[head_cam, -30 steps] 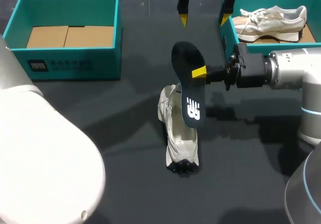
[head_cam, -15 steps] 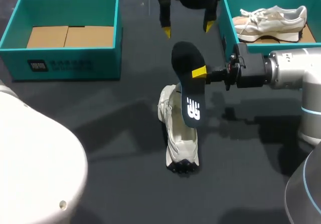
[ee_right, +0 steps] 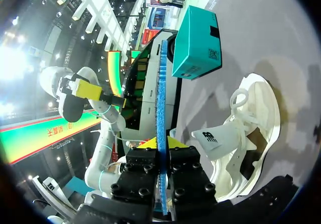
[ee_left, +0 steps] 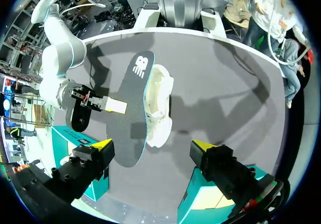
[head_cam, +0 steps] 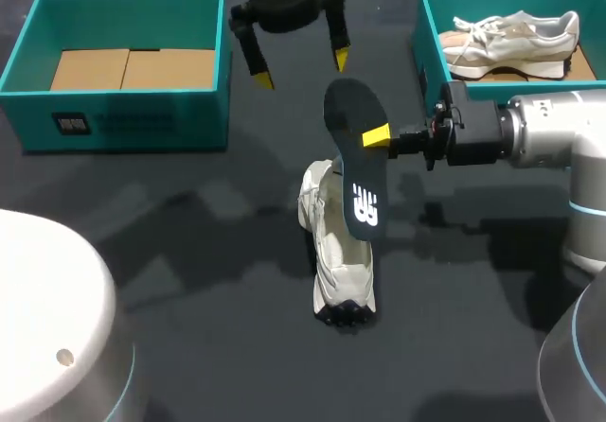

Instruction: Take the shoe out of the shoebox, open the shoe tongue, remove and reinsert the insole, then place the shoe into the shoebox

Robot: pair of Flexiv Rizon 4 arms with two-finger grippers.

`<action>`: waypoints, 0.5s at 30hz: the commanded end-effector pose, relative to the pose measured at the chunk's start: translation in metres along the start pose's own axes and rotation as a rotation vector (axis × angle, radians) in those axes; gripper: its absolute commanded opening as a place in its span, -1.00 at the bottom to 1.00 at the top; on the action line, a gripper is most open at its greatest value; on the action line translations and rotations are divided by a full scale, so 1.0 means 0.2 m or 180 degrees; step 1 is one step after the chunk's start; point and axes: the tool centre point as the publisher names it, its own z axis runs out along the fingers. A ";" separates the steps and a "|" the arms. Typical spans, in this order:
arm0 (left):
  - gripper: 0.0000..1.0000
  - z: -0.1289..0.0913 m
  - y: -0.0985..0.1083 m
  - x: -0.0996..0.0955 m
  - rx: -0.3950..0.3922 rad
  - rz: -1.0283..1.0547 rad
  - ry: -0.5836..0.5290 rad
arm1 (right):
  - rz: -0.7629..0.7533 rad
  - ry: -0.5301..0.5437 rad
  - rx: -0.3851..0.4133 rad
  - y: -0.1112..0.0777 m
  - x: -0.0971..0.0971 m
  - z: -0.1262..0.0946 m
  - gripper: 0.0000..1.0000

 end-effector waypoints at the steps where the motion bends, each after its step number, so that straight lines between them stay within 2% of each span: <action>1: 1.00 0.02 0.00 0.05 0.0046 0.0069 -0.2976 | 0.0002 -0.0003 -0.0001 0.00 0.00 0.01 -1.00; 12: 1.00 0.02 0.00 0.05 0.0046 0.0069 -0.2976 | 0.0002 -0.0003 -0.0001 0.00 0.00 0.01 -1.00; 13: 1.00 0.04 -0.01 0.05 -0.0110 0.0163 -0.3044 | 0.0002 -0.0003 -0.0001 0.00 0.00 0.01 -1.00; 14: 1.00 0.05 -0.01 0.05 -0.0036 0.0198 -0.3157 | 0.0002 -0.0003 -0.0001 0.00 0.00 0.01 -1.00; 15: 1.00 0.07 -0.01 0.06 -0.0149 0.0215 -0.3251 | 0.0002 -0.0003 -0.0001 0.00 0.00 0.01 -1.00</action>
